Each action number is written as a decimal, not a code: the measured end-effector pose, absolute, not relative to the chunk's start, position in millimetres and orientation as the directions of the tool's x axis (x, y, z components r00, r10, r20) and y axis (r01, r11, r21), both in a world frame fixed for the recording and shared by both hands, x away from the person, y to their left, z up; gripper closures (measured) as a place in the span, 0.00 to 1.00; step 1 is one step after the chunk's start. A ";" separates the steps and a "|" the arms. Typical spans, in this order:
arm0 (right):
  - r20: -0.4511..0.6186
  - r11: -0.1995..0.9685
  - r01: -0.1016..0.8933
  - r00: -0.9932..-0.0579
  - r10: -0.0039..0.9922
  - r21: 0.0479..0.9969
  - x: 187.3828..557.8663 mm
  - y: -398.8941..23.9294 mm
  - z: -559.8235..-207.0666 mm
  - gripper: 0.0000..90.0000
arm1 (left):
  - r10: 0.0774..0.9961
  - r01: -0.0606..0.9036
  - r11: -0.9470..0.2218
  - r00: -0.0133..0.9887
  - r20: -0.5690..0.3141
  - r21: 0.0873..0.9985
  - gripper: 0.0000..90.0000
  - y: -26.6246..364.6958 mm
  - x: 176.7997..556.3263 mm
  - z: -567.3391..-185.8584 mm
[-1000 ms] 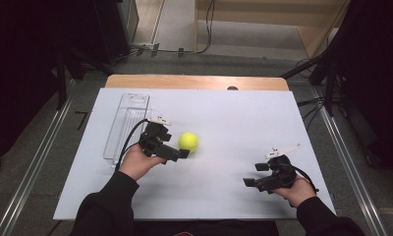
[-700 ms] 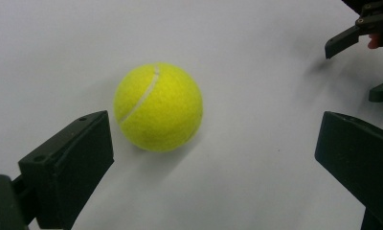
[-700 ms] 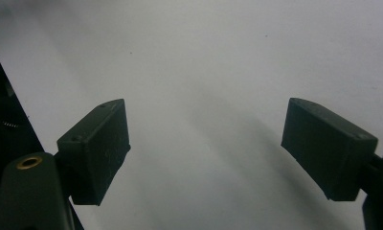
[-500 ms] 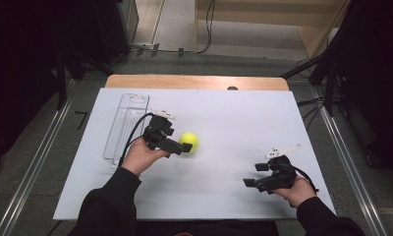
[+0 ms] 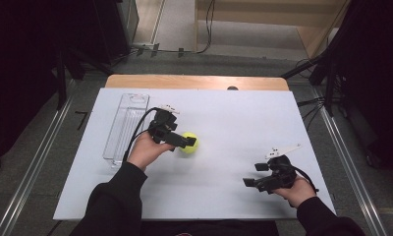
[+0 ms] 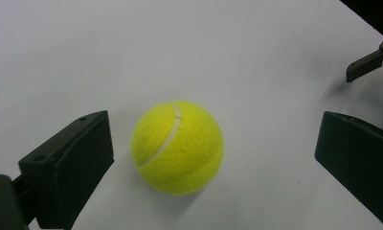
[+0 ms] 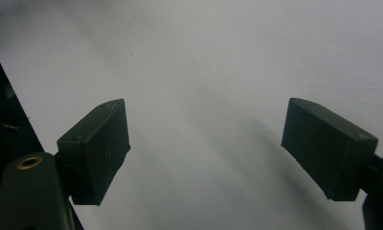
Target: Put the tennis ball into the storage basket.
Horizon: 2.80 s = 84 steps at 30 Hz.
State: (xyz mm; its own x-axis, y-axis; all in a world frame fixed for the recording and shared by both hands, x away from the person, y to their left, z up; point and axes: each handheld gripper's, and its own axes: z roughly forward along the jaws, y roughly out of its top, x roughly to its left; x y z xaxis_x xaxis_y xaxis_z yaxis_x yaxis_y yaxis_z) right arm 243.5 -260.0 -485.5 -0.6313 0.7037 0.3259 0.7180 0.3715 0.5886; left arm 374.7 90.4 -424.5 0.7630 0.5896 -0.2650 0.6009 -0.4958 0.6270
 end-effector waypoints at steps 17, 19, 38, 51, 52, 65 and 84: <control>0.319 0.380 0.716 -0.634 0.704 0.586 243.4 -258.5 -485.3 0.16 | 0.595 0.591 -0.487 0.763 -0.251 0.643 0.02 79.0 390.5 -422.2; 0.317 0.382 0.714 -0.637 0.703 0.587 243.4 -258.4 -485.2 0.16 | 0.596 0.588 -0.487 0.764 -0.247 0.646 0.02 77.5 392.4 -422.4; 0.316 0.388 0.712 -0.641 0.699 0.586 243.2 -258.5 -485.3 0.16 | 0.610 0.585 -0.487 0.759 -0.227 0.648 0.02 75.0 393.9 -430.5; 0.316 0.387 0.712 -0.641 0.699 0.586 243.2 -258.5 -485.3 0.16 | 0.620 0.599 -0.493 0.751 -0.228 0.631 0.02 74.6 394.1 -444.9; 0.316 0.387 0.712 -0.641 0.699 0.586 243.2 -258.6 -485.3 0.16 | 0.619 0.599 -0.495 0.751 -0.228 0.629 0.02 74.4 394.0 -445.9; 0.314 0.392 0.711 -0.643 0.699 0.584 242.9 -258.6 -485.4 0.16 | 0.606 0.593 -0.513 0.762 -0.227 0.621 0.02 71.5 391.7 -457.0; 0.313 0.395 0.710 -0.644 0.698 0.583 242.8 -258.6 -485.5 0.16 | 0.612 0.615 -0.534 0.754 -0.236 0.580 0.02 69.7 386.8 -479.0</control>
